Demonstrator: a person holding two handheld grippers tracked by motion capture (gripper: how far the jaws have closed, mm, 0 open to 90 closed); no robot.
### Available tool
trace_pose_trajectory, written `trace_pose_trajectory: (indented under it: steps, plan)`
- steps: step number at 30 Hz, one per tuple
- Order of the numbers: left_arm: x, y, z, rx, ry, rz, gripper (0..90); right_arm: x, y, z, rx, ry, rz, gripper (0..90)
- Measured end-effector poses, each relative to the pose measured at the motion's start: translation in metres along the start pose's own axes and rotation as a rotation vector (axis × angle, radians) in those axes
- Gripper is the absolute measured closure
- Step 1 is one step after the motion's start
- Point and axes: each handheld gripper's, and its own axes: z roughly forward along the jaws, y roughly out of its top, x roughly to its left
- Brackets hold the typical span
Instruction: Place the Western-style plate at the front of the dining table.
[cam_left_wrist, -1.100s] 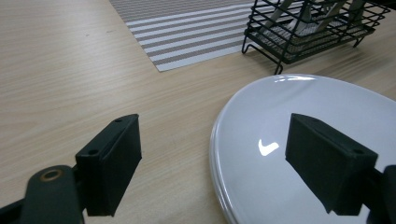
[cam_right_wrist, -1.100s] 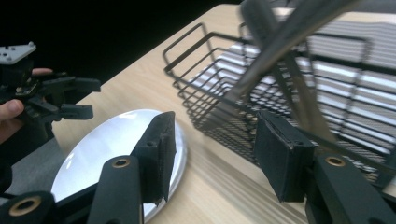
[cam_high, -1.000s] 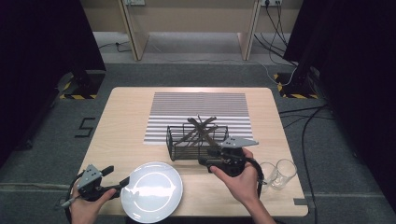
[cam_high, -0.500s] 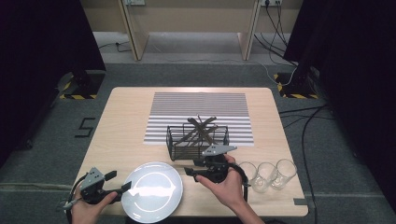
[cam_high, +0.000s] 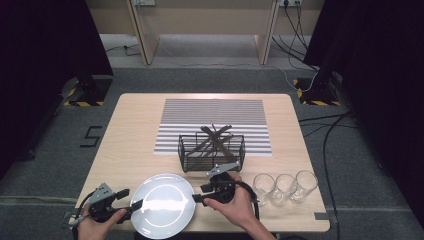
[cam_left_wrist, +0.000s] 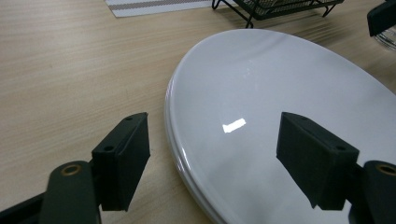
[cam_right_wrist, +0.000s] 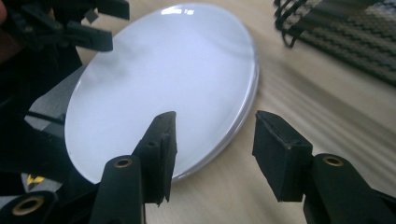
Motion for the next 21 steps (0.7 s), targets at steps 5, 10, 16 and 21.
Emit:
trace_pose_trajectory:
  steps: [5,10,16,21]
  plan:
    - [0.001,-0.002,0.002,0.019,-0.016,-0.031,25.4,-0.001,-0.006,0.009,0.053,0.031,0.009,49.5]
    - [0.000,-0.003,0.004,0.046,-0.032,-0.032,27.1,0.000,-0.009,0.015,0.094,0.057,0.015,49.5]
    - [0.001,-0.005,0.005,0.064,-0.045,-0.044,28.7,0.001,-0.014,0.023,0.163,0.093,0.009,49.8]
    - [-0.002,-0.004,0.006,0.068,-0.055,-0.037,30.5,0.002,-0.015,0.024,0.168,0.109,0.004,50.5]
